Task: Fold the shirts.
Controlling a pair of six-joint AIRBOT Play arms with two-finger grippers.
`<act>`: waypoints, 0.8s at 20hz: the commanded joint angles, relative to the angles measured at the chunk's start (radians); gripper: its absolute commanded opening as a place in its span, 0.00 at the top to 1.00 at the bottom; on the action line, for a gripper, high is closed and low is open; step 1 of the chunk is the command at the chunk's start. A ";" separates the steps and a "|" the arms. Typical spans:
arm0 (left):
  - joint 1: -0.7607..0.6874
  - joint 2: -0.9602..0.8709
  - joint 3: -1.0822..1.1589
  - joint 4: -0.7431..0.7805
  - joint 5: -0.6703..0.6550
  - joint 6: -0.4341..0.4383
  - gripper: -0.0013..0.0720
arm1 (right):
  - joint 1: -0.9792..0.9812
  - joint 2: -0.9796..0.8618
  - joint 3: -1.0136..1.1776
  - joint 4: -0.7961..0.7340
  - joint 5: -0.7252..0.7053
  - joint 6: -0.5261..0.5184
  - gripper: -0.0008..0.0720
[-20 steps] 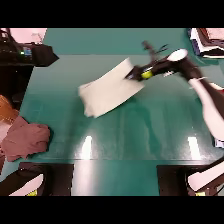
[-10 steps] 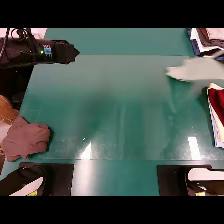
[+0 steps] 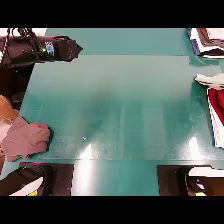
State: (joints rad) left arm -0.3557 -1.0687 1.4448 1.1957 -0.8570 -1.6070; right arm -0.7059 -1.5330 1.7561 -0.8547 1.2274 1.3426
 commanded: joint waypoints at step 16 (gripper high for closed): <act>-0.001 0.001 0.000 0.001 -0.047 0.042 0.95 | -0.270 0.426 -0.451 -0.304 0.141 0.072 0.96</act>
State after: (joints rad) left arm -0.3557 -1.0687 1.4448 1.1965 -0.8959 -1.5867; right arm -0.9215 -1.2011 1.4662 -1.0119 1.3434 1.4040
